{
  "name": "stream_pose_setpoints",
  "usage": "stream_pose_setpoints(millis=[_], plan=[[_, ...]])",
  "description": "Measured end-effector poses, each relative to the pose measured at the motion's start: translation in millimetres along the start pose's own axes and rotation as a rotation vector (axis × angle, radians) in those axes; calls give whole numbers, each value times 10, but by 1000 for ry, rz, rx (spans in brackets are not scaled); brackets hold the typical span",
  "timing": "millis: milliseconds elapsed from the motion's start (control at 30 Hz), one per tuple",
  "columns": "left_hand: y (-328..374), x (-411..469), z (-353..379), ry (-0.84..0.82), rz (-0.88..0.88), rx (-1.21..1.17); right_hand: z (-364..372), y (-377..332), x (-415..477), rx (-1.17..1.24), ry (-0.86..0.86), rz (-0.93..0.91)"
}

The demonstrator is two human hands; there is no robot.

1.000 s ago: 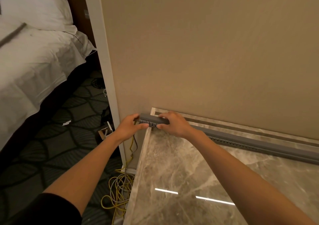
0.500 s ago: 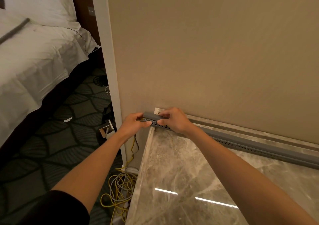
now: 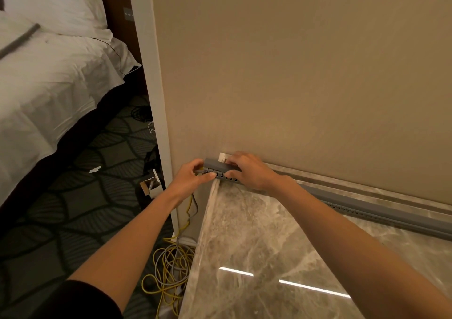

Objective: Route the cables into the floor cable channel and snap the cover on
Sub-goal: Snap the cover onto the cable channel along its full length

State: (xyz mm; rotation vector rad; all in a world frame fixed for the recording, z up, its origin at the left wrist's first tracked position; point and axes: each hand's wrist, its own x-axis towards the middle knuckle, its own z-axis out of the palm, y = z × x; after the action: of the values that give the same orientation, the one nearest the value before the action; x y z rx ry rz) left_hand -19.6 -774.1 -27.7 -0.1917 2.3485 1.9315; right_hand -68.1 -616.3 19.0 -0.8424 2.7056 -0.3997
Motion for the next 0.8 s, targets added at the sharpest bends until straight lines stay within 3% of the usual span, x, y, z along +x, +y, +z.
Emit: stream_pose_setpoints(millis=[300,800], plan=[[-29,7,9,15,-33,-15,-43,5,53,109,8,35],[37,99,28,38,-29,-16,-113,15,26,-8,-1,-15]])
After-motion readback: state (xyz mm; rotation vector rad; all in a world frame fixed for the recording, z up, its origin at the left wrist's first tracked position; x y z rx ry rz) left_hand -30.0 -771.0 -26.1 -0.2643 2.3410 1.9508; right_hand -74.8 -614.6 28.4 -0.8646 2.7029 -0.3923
